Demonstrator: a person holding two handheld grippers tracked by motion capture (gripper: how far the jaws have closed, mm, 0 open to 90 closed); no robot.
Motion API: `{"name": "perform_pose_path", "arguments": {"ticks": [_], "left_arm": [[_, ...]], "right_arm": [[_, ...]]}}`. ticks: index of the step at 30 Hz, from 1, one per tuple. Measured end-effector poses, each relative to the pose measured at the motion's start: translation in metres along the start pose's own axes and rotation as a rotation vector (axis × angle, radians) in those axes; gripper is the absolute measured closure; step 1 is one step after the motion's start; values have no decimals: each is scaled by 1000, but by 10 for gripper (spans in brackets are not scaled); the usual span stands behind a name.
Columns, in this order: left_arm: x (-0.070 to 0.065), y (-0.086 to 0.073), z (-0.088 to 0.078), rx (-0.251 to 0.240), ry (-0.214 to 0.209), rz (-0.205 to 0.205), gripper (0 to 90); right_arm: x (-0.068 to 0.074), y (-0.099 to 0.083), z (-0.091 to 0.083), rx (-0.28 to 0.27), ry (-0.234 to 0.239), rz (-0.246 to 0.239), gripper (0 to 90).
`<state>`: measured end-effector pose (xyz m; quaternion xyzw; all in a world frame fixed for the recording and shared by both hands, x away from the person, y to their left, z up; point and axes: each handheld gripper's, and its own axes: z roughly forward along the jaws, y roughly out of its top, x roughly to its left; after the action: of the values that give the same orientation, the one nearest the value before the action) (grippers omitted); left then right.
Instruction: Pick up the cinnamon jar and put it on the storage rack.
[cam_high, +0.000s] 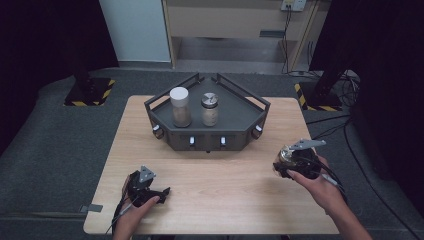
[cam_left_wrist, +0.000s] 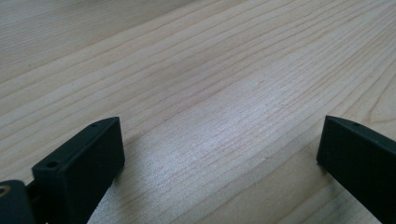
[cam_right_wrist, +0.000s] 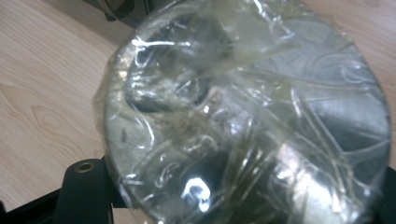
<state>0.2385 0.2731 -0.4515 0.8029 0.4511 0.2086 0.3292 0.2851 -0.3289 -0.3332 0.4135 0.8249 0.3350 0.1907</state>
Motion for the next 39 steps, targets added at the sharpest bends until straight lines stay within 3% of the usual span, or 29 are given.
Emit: {"name": "perform_pose_path", "arguments": {"ticks": [31,39], "left_arm": [[1,0,0,2,-4,0,0],[1,0,0,2,-4,0,0]], "right_arm": [[3,54,-18,-31,-15,-52,311],[3,68,-18,-24,1,-66,311]]}}
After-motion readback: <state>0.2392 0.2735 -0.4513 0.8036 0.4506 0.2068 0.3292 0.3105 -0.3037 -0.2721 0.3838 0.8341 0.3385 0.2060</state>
